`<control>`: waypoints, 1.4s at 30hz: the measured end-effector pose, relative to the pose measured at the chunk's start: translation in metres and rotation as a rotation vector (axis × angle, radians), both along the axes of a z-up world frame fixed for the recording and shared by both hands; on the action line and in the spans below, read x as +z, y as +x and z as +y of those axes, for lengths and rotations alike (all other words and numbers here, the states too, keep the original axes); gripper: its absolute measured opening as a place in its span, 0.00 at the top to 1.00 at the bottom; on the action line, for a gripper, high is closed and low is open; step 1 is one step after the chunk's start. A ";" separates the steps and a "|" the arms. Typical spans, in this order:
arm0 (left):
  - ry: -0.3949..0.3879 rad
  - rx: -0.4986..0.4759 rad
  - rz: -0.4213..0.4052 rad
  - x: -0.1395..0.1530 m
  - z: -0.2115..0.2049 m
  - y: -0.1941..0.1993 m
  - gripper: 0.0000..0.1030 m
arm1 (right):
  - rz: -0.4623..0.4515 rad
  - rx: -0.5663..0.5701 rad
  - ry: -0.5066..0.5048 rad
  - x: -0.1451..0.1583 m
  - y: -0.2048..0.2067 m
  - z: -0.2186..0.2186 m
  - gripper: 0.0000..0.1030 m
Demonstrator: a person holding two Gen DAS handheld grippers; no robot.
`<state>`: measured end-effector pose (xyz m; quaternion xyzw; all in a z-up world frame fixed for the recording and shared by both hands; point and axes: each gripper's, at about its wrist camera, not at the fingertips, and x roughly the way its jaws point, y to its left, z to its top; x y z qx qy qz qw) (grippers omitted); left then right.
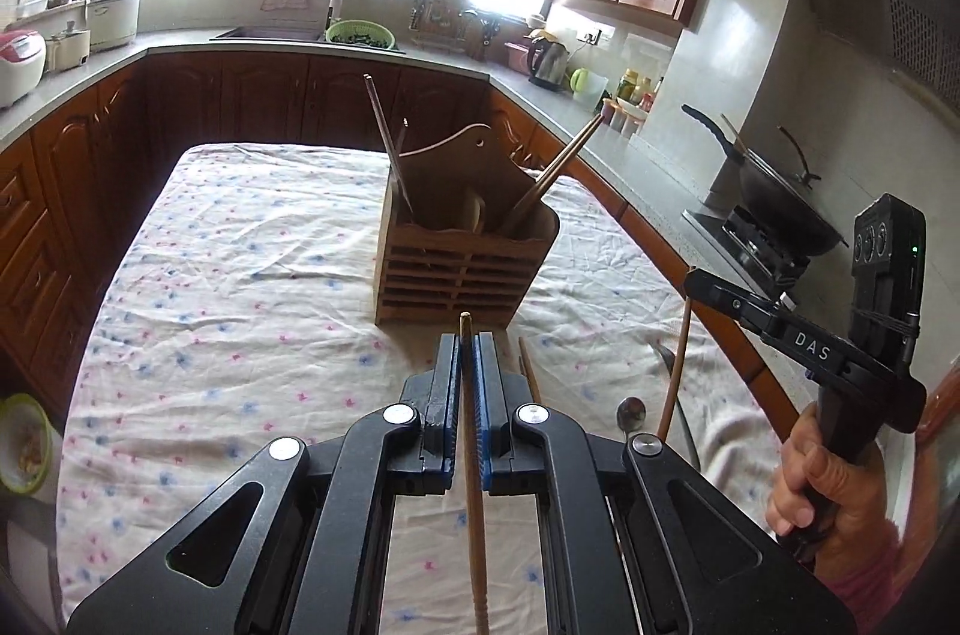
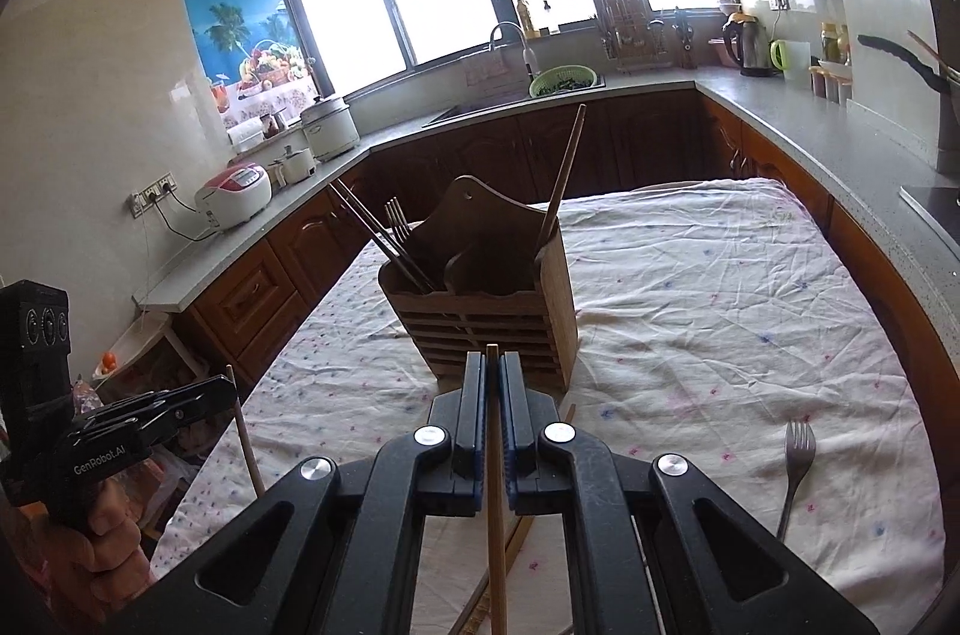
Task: Organize utensils
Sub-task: 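Lift and carry both wooden chopsticks above the holder with both grippers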
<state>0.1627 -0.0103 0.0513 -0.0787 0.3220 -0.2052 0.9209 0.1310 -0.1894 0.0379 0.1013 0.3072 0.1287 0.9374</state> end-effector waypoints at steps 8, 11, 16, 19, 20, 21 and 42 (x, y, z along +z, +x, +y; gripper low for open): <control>-0.032 0.024 -0.028 0.006 0.012 -0.010 0.97 | -0.042 -0.002 -0.007 0.012 -0.011 0.004 0.96; -0.038 0.028 -0.045 0.012 0.016 -0.014 0.97 | -0.061 -0.004 -0.010 0.018 -0.016 0.004 0.96; -0.049 0.038 -0.074 0.019 0.020 -0.021 0.97 | -0.088 -0.004 -0.010 0.026 -0.019 0.005 0.96; -0.053 0.040 -0.085 0.023 0.022 -0.022 0.97 | -0.098 -0.003 -0.008 0.029 -0.020 0.005 0.96; -0.053 0.043 -0.089 0.024 0.023 -0.022 0.97 | -0.100 -0.002 -0.006 0.030 -0.020 0.006 0.96; -0.055 0.045 -0.091 0.025 0.024 -0.023 0.97 | -0.102 -0.002 -0.007 0.030 -0.020 0.006 0.96; -0.102 0.111 -0.217 0.072 0.033 0.003 0.97 | -0.202 -0.069 0.027 0.055 -0.007 -0.006 0.96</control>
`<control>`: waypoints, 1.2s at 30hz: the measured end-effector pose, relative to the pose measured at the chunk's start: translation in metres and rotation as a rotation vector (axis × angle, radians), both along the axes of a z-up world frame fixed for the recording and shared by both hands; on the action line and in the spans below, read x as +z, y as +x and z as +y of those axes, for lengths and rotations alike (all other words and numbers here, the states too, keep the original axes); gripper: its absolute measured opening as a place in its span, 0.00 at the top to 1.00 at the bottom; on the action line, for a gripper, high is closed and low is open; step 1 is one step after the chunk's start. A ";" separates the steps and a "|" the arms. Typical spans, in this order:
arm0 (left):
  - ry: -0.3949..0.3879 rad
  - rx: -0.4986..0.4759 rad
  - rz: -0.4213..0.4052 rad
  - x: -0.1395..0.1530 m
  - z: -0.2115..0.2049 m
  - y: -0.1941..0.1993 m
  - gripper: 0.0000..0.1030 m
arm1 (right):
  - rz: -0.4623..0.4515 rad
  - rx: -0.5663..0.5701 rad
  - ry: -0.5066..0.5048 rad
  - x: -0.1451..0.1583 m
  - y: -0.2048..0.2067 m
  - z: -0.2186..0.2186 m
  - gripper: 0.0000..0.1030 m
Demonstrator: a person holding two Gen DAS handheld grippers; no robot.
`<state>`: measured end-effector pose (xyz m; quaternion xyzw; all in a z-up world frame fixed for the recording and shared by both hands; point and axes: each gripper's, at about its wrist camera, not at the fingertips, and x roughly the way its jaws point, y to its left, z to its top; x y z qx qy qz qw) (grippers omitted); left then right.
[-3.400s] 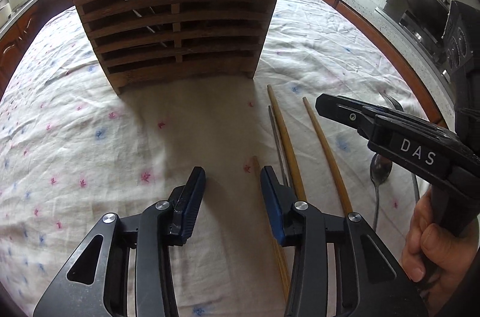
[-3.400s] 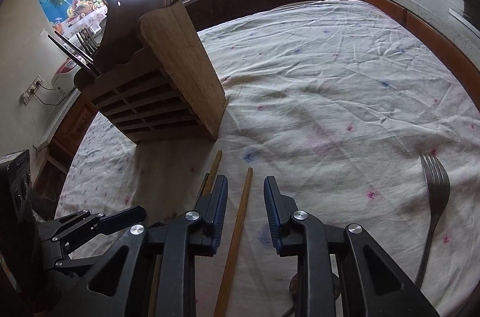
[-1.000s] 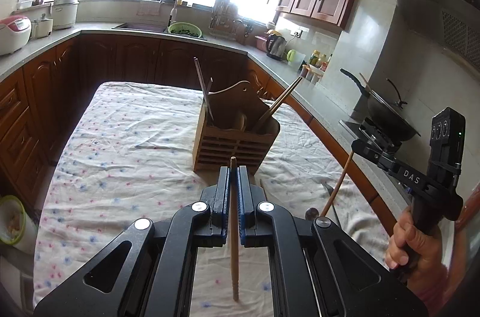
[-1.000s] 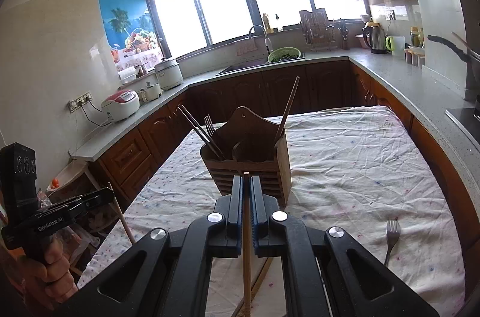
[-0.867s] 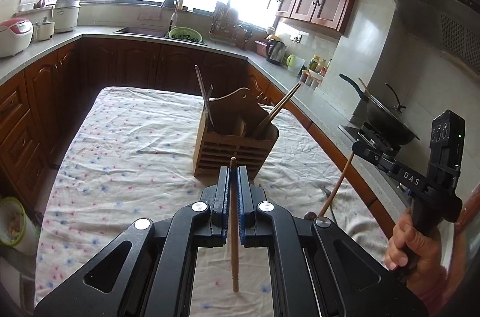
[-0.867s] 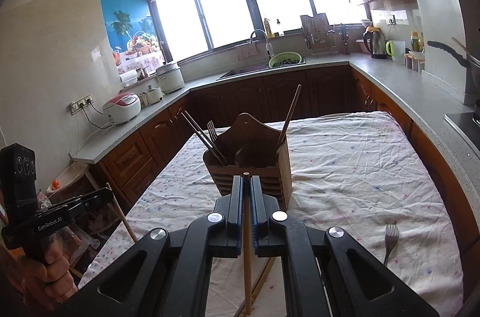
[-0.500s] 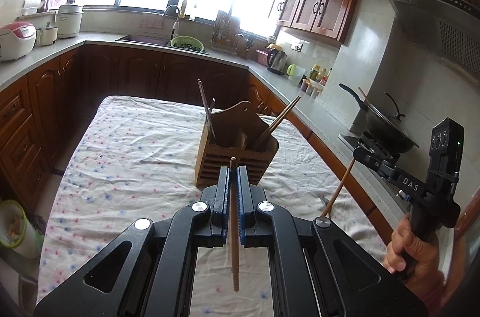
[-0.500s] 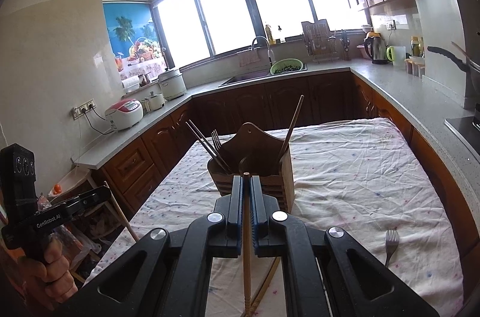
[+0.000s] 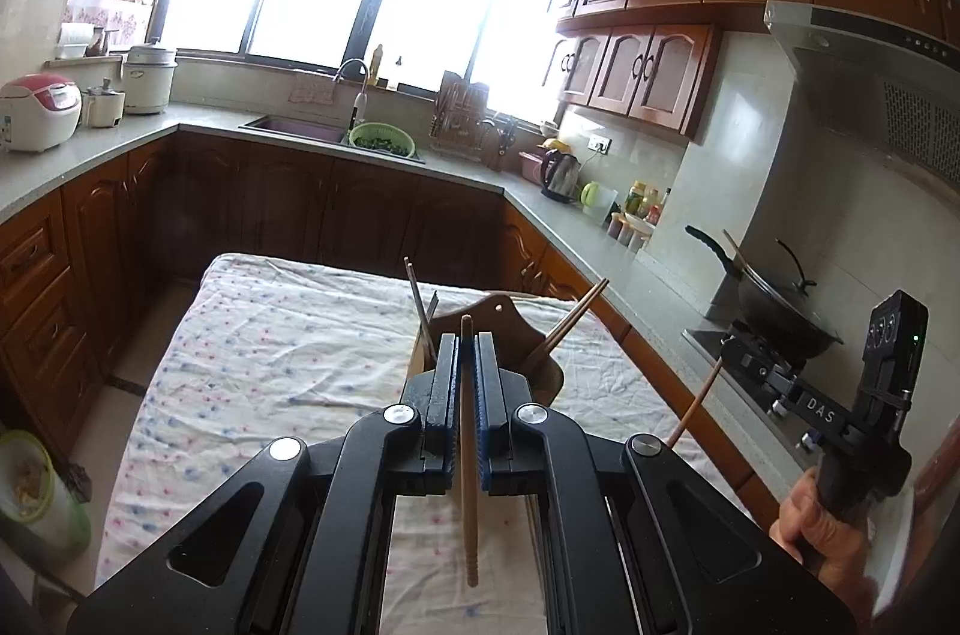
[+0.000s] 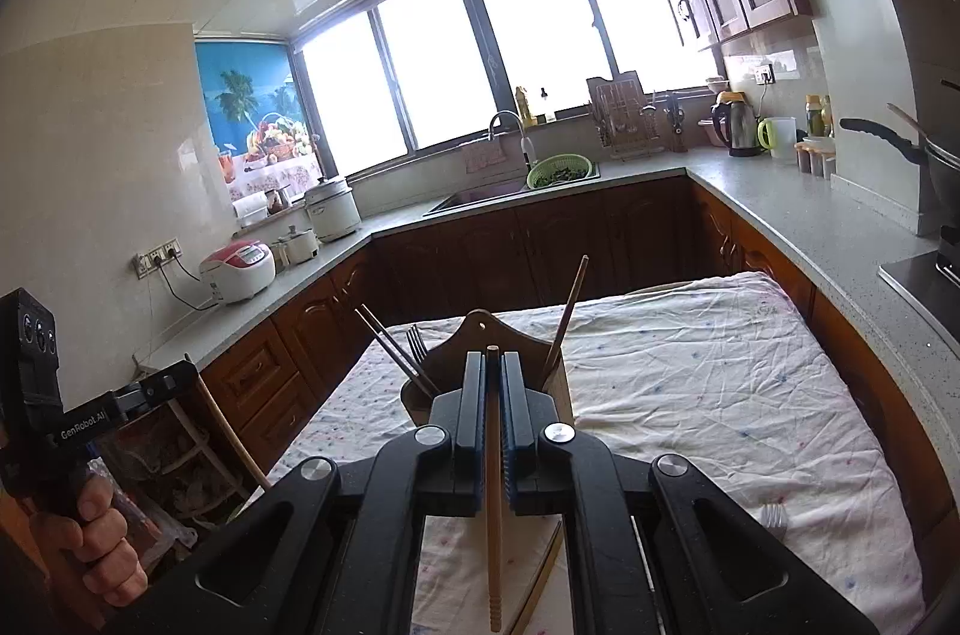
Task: Organize utensils
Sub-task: 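Lift and carry both wooden chopsticks above the holder with both grippers, then lower the chopsticks into the holder and open both grippers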
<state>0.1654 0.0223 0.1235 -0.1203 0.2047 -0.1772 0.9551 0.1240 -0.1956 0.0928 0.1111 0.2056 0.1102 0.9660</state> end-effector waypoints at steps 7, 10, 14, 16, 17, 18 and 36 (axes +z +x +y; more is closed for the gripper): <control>-0.029 0.043 -0.078 0.031 0.004 0.024 0.97 | -0.060 -0.030 0.016 0.021 0.020 -0.007 0.96; -0.041 0.062 -0.109 0.043 0.004 0.036 0.97 | -0.089 -0.044 0.027 0.030 0.031 -0.011 0.96; -0.060 0.076 -0.139 0.055 0.001 0.054 0.97 | -0.131 -0.065 0.049 0.044 0.046 -0.017 0.96; -0.066 0.086 -0.153 0.060 0.000 0.063 0.97 | -0.148 -0.075 0.059 0.050 0.054 -0.020 0.96; -0.069 0.093 -0.159 0.063 0.000 0.068 0.97 | -0.158 -0.080 0.063 0.053 0.058 -0.021 0.96; -0.072 0.099 -0.165 0.065 0.000 0.073 0.97 | -0.169 -0.085 0.066 0.055 0.062 -0.022 0.96; -0.102 0.215 -0.070 0.000 -0.016 0.142 0.97 | -0.178 -0.172 0.100 0.004 0.120 -0.021 0.96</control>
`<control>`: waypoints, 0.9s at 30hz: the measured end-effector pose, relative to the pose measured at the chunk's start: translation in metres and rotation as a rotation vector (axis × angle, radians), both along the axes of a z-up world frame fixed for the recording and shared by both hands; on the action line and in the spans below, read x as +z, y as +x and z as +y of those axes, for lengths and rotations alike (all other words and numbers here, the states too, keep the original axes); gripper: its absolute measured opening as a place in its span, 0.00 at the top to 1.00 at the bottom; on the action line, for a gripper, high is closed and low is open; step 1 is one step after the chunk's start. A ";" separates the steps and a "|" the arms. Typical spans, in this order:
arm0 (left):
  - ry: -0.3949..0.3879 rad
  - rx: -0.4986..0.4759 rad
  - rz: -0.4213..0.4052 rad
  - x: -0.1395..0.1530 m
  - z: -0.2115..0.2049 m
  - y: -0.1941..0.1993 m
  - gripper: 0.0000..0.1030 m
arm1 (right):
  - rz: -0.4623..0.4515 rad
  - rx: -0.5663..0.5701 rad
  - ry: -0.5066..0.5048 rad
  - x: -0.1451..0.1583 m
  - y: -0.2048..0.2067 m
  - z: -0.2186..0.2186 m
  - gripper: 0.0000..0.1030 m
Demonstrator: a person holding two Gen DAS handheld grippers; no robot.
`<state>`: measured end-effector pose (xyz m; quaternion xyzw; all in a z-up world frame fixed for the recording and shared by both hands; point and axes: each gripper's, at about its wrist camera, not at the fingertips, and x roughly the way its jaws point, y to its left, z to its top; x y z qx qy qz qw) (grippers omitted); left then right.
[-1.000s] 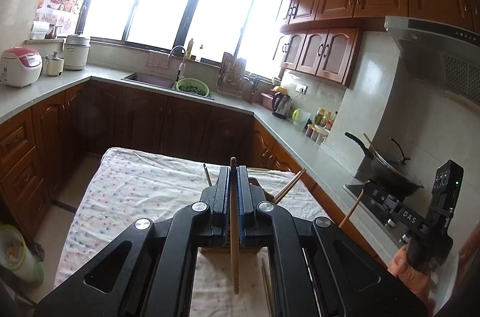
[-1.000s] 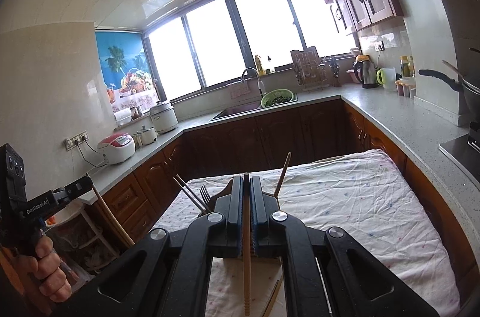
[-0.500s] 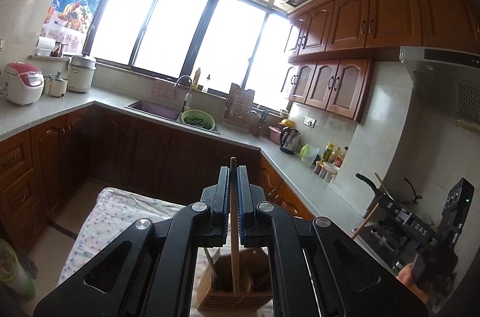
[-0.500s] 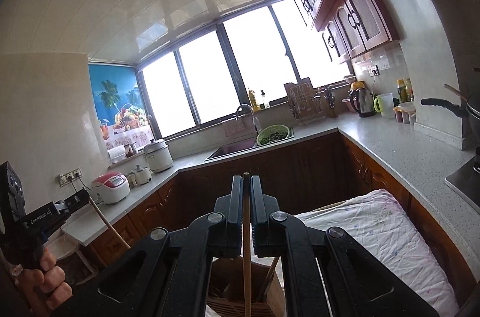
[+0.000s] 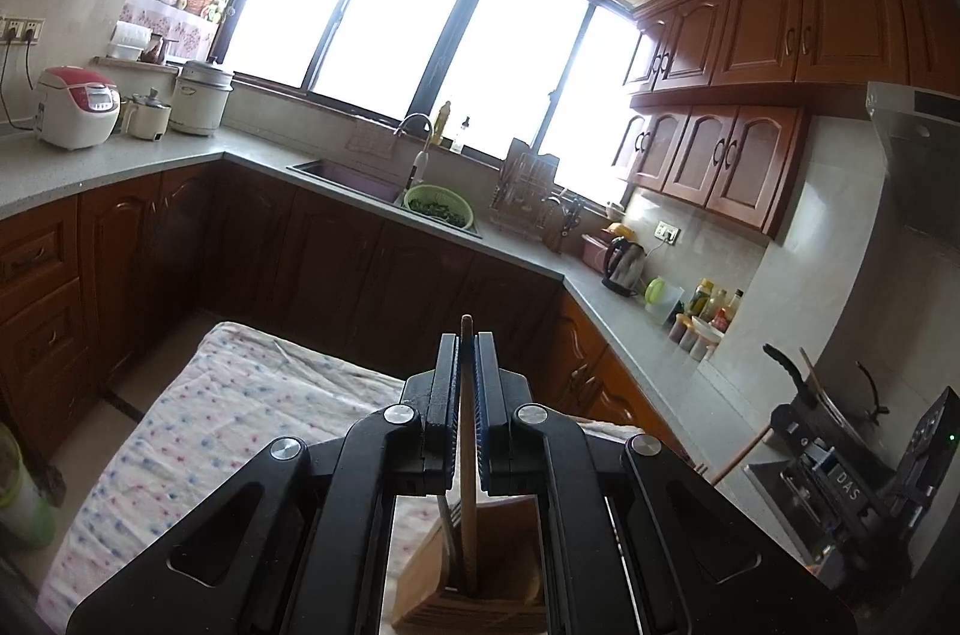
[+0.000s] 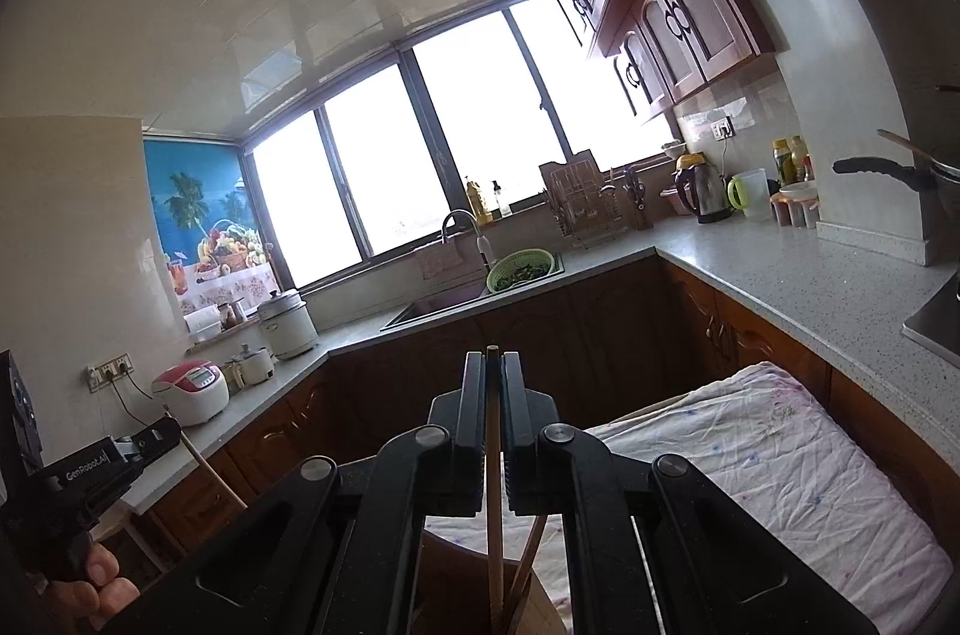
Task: Organize utensils
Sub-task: 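Lower the chopsticks into the holder and open both grippers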
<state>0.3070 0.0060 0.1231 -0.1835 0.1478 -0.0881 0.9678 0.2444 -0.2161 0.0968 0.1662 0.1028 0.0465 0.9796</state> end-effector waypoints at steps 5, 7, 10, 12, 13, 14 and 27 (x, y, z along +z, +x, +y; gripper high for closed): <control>0.017 -0.006 0.068 -0.030 -0.011 0.014 0.97 | 0.060 0.002 0.011 -0.026 0.008 0.004 0.96; 0.022 -0.011 0.095 -0.041 -0.014 0.018 0.97 | 0.080 0.004 0.012 -0.032 0.010 0.004 0.96; 0.026 -0.021 0.121 -0.053 -0.015 0.021 0.97 | 0.107 0.006 0.010 -0.040 0.013 0.004 0.96; 0.039 -0.025 0.113 -0.055 -0.018 0.020 0.97 | 0.126 0.010 0.013 -0.045 0.015 0.003 0.96; 0.047 -0.026 0.112 -0.054 -0.019 0.019 0.97 | 0.137 0.011 0.011 -0.048 0.017 0.006 0.96; 0.050 -0.030 0.113 -0.054 -0.020 0.019 0.97 | 0.142 0.008 0.008 -0.050 0.017 0.006 0.96; 0.073 -0.046 0.125 -0.054 -0.024 0.021 0.96 | 0.172 0.016 0.004 -0.047 0.020 0.005 0.95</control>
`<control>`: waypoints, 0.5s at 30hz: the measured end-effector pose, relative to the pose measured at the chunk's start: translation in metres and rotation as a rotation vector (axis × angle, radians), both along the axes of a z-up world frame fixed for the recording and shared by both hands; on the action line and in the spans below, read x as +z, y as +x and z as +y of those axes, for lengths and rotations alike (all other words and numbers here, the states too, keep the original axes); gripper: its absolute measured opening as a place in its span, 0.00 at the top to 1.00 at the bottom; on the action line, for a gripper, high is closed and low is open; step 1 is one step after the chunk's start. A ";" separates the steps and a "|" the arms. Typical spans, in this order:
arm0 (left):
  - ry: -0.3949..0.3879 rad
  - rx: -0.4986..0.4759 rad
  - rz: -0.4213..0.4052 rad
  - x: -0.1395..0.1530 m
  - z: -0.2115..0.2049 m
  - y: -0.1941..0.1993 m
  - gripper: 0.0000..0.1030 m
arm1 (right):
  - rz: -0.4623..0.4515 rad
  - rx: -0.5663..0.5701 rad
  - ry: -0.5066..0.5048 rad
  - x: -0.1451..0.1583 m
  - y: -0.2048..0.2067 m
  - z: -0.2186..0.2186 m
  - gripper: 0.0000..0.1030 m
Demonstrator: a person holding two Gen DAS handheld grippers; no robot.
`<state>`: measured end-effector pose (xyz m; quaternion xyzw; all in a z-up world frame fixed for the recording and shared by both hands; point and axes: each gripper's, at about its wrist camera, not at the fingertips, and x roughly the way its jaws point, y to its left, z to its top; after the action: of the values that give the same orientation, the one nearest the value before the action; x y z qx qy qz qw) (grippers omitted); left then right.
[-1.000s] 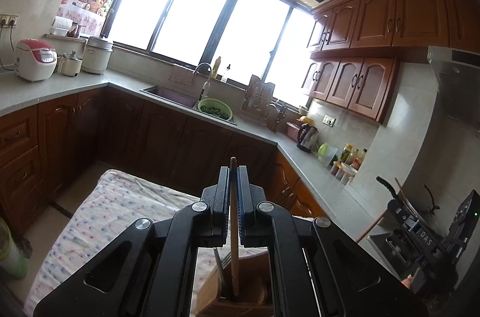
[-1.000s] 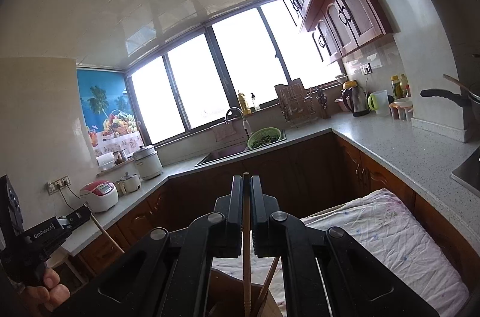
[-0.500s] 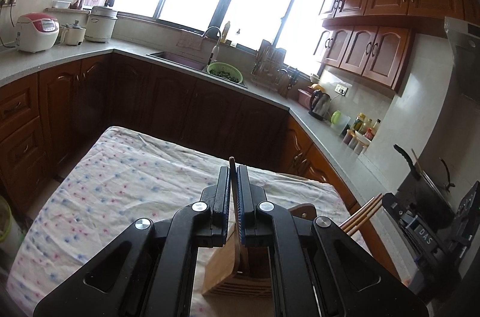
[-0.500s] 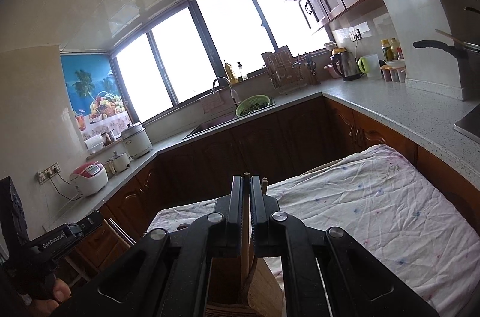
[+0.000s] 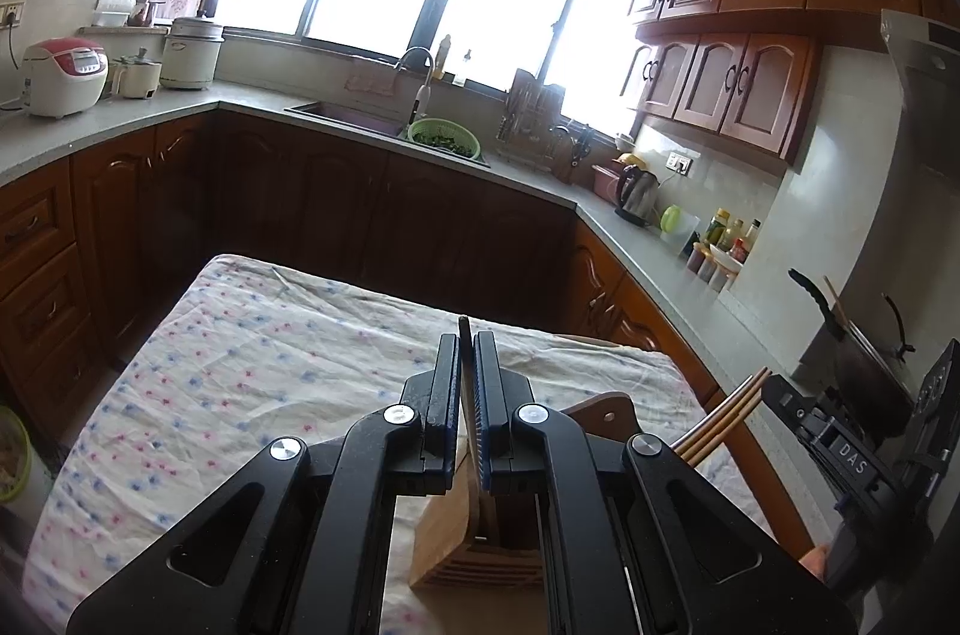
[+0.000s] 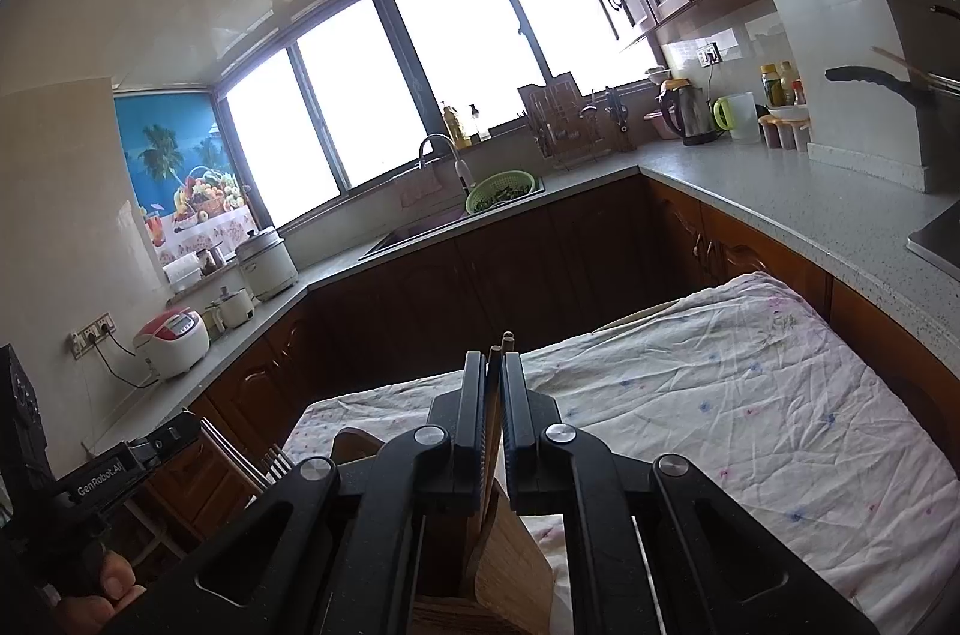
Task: Organize utensils
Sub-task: 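Lower the chopsticks into the holder and open both grippers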
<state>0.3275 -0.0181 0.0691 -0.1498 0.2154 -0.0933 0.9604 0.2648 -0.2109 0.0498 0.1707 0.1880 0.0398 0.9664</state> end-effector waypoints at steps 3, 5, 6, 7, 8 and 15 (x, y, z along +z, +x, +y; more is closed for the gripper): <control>0.005 0.000 0.007 0.001 0.000 0.000 0.96 | 0.007 0.014 0.004 0.002 0.001 -0.001 0.92; 0.009 -0.001 0.005 0.003 -0.001 -0.001 0.96 | 0.007 0.020 0.007 0.003 0.000 -0.001 0.90; 0.011 -0.001 0.000 0.004 -0.001 -0.002 0.96 | 0.005 0.020 0.006 0.003 0.000 -0.001 0.87; 0.014 -0.005 -0.003 0.005 -0.002 -0.004 0.94 | 0.002 0.017 0.005 0.004 -0.001 -0.001 0.79; 0.018 -0.009 -0.005 0.006 -0.002 -0.005 0.91 | -0.001 0.013 0.007 0.004 -0.003 -0.001 0.72; 0.038 0.014 -0.032 0.010 0.000 -0.022 0.41 | -0.019 0.009 0.029 0.006 -0.014 -0.007 0.31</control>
<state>0.3057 -0.0185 0.0793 -0.1318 0.2004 -0.0847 0.9671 0.2507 -0.2183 0.0560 0.1833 0.1790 0.0487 0.9654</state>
